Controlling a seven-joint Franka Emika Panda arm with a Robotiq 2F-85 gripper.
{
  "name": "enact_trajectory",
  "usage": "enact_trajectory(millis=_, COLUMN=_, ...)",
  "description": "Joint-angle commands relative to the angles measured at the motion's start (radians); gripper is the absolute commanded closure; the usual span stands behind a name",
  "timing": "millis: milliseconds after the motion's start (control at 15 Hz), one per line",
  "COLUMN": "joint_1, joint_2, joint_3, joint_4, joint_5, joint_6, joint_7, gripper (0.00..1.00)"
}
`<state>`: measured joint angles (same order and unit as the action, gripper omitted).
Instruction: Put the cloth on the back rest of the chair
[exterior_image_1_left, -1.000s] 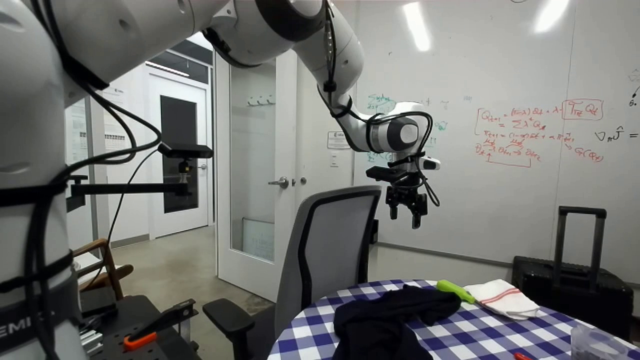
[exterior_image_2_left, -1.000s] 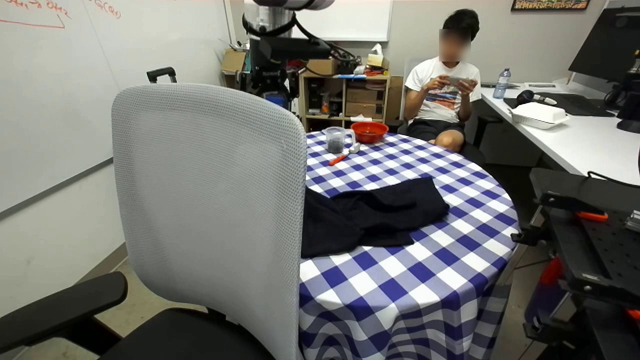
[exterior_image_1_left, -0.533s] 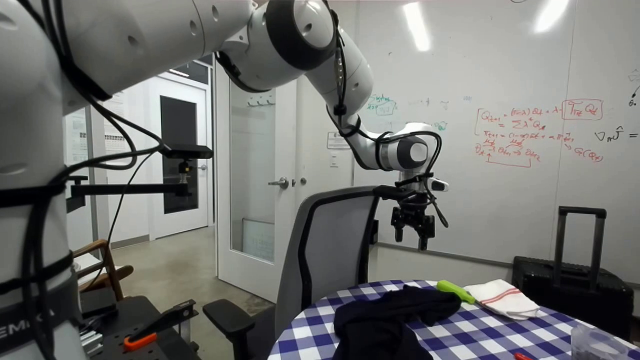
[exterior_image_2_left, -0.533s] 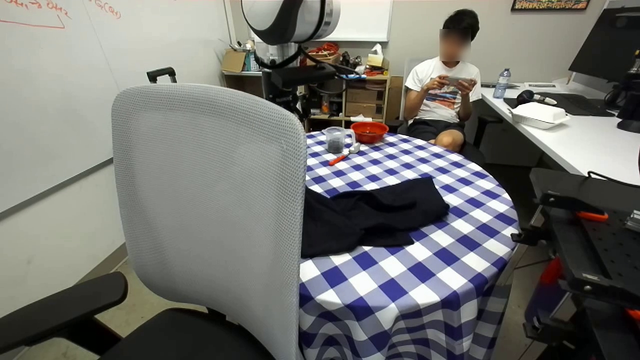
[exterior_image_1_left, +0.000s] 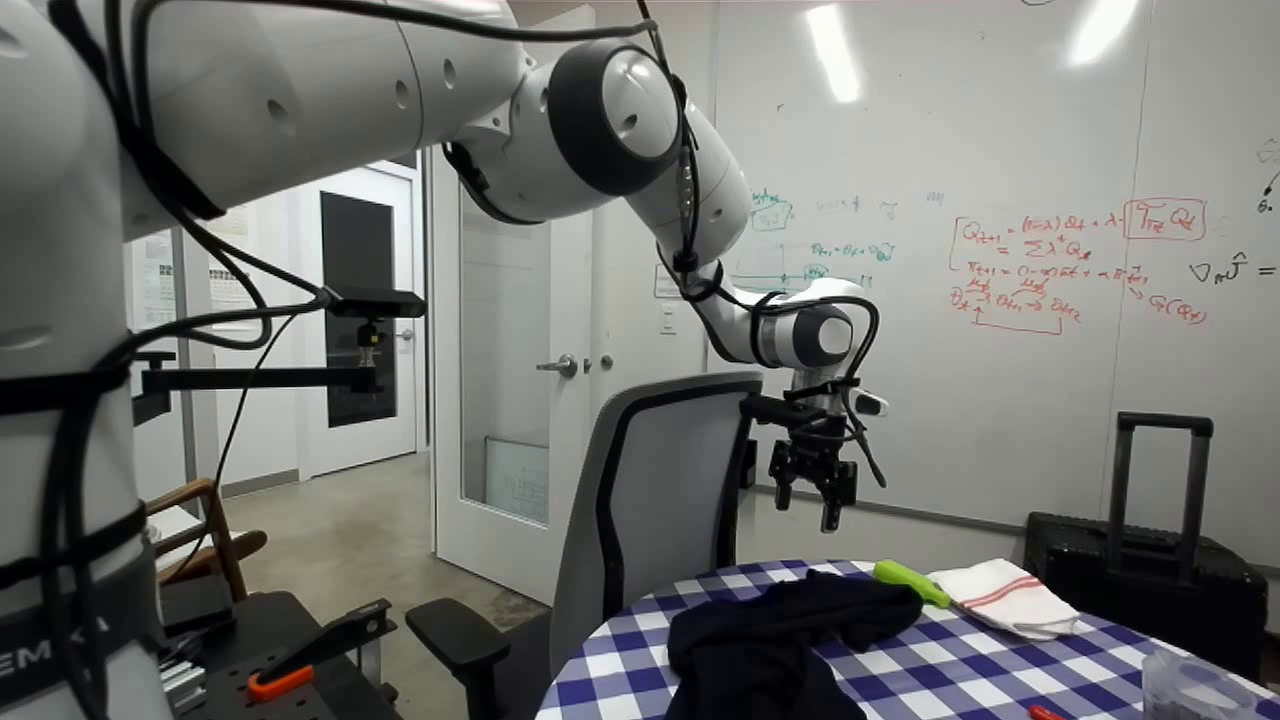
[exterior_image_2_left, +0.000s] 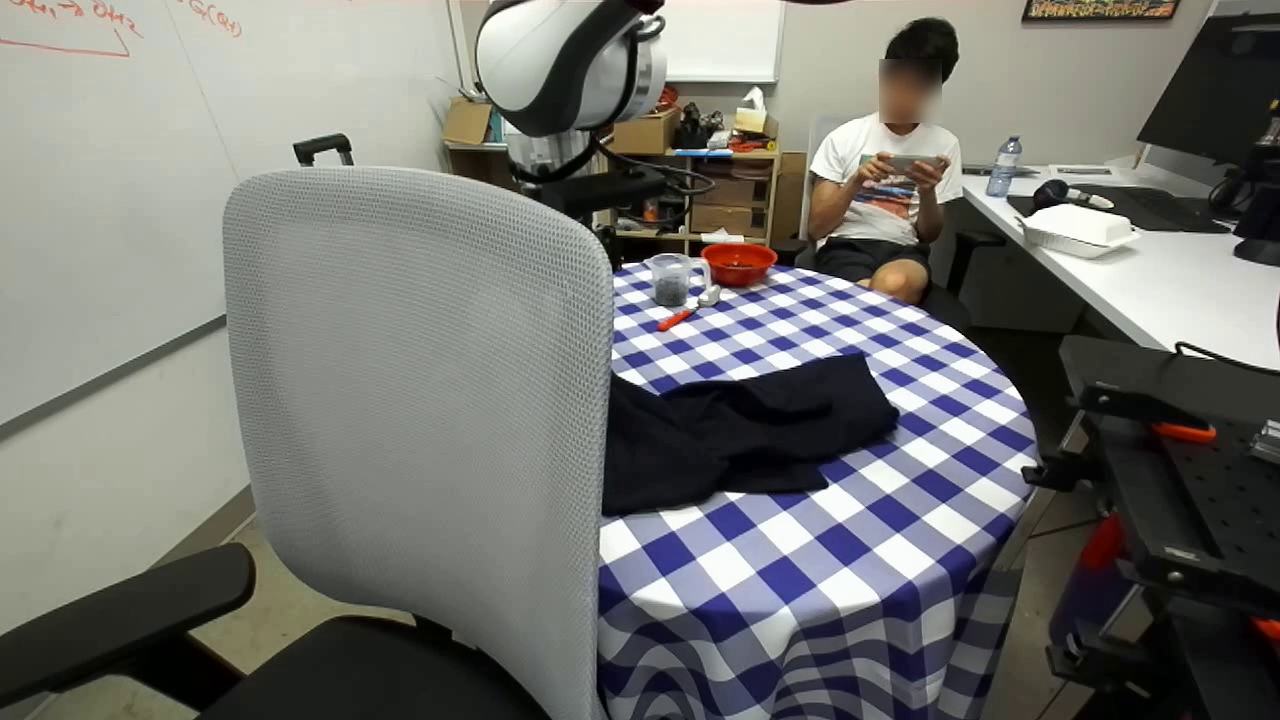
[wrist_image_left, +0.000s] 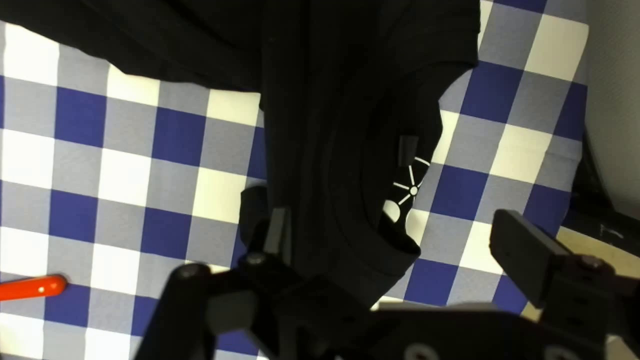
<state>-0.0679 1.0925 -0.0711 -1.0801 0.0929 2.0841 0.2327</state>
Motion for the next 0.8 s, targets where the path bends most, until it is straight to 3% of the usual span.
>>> enact_trajectory(millis=0, joint_1=-0.022, joint_2=0.072, joint_3=0.013, joint_4=0.1, joint_5=0.003, joint_6=-0.056, joint_7=-0.022, gripper=0.0)
enact_trajectory(millis=400, joint_1=-0.016, joint_2=0.147, joint_3=0.002, joint_4=0.168, joint_5=-0.018, joint_6=-0.094, joint_7=-0.03, gripper=0.0)
enact_trajectory(millis=733, joint_1=-0.008, joint_2=0.209, joint_3=-0.026, joint_4=0.239, joint_5=-0.027, joint_6=-0.115, joint_7=0.037, gripper=0.0)
